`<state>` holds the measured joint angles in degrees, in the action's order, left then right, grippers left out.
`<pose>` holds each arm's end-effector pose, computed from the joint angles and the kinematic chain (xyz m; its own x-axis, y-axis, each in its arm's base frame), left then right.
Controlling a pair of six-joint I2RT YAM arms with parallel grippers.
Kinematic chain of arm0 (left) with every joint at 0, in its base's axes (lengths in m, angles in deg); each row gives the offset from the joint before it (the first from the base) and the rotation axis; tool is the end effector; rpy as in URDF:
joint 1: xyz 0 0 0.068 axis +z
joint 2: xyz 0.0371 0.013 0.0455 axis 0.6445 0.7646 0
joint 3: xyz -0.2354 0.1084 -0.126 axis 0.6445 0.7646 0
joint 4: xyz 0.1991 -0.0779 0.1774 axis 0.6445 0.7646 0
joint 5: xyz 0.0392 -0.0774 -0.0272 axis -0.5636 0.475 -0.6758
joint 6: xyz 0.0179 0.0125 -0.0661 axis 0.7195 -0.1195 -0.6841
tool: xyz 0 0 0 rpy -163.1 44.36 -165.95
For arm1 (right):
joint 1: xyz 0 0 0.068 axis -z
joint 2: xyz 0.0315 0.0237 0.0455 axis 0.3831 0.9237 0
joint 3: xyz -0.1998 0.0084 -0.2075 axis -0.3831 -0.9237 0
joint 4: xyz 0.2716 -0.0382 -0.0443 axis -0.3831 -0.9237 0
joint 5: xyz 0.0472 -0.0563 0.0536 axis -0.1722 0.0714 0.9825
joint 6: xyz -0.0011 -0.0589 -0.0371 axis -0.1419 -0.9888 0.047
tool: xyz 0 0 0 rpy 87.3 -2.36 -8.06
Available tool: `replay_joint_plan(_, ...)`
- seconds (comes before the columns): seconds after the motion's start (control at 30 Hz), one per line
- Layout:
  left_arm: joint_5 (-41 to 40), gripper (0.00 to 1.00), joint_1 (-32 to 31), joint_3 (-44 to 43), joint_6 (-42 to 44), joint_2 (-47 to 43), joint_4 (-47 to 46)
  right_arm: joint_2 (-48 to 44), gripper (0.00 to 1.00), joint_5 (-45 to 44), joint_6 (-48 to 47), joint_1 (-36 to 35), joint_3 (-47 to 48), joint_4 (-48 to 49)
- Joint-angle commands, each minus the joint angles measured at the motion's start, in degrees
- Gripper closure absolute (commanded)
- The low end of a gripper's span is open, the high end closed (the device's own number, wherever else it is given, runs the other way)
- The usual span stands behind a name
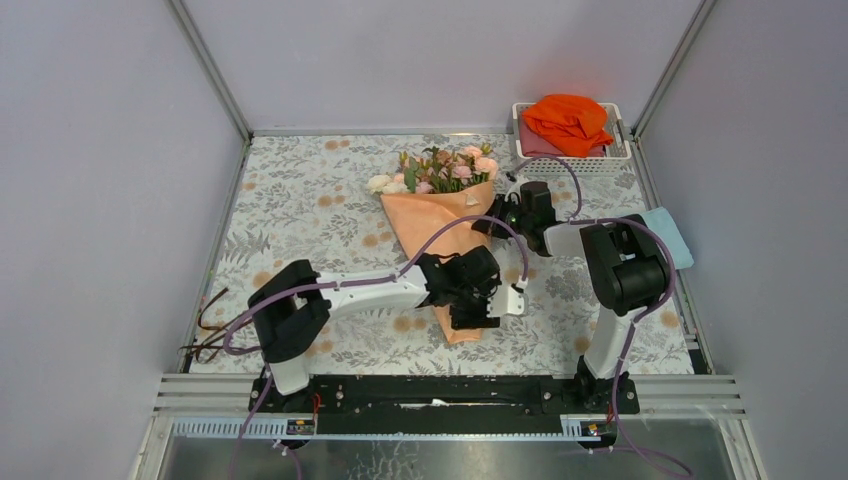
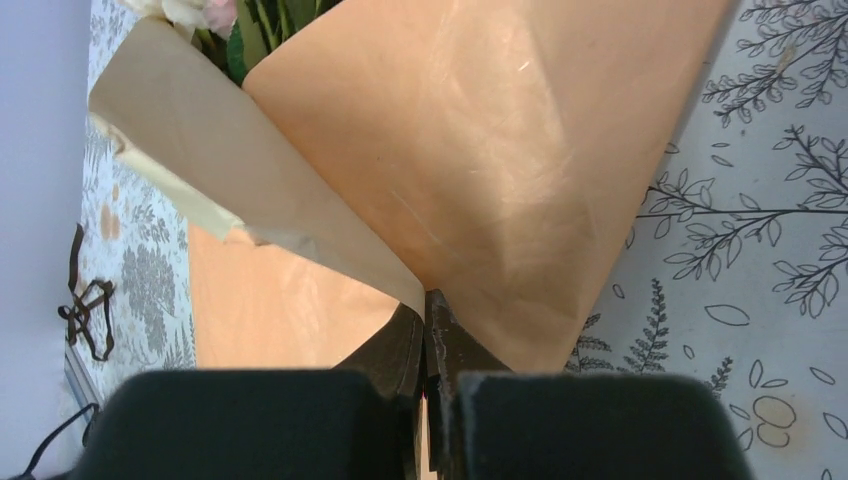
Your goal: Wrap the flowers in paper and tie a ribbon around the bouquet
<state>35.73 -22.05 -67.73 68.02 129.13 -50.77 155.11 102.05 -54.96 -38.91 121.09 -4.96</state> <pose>0.1749 -0.3608 0.1845 0.1047 0.8217 -0.5602 0.9941 -0.0710 0.0816 0.3844 0.1395 0.1366 -0.6910 0.2198 -0.6887 -0.3565 0.7252 0.5891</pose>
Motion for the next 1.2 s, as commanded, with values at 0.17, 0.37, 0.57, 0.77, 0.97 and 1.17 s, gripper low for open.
replay_joint_plan(0.17,16.73,0.39,-2.05,-11.24,5.92,-2.22,22.45,0.87,1.0,-3.0,4.51,-0.14,1.93,6.59)
replay_joint_plan(0.37,13.9,0.75,7.39,-18.15,-6.98,-0.58,13.46,0.08,1.0,-2.8,5.18,-0.23,0.94,7.17)
replay_joint_plan(0.57,-5.87,0.86,6.05,-11.72,-5.96,6.38,0.23,-0.04,1.0,-1.97,6.38,-0.32,0.98,8.12)
replay_joint_plan(0.77,-8.25,0.8,2.88,-4.23,-3.17,7.85,-6.08,-0.6,1.0,-2.1,6.29,-0.67,0.64,8.12)
replay_joint_plan(0.97,-3.31,0.68,-0.93,3.12,-0.61,4.97,-5.97,-1.17,1.0,-2.39,5.27,-0.67,0.96,6.98)
replay_joint_plan(1.17,-0.4,0.52,-2.52,7.29,2.57,1.16,-3.53,-1.07,1.0,-2.29,5.0,-0.67,1.68,6.22)
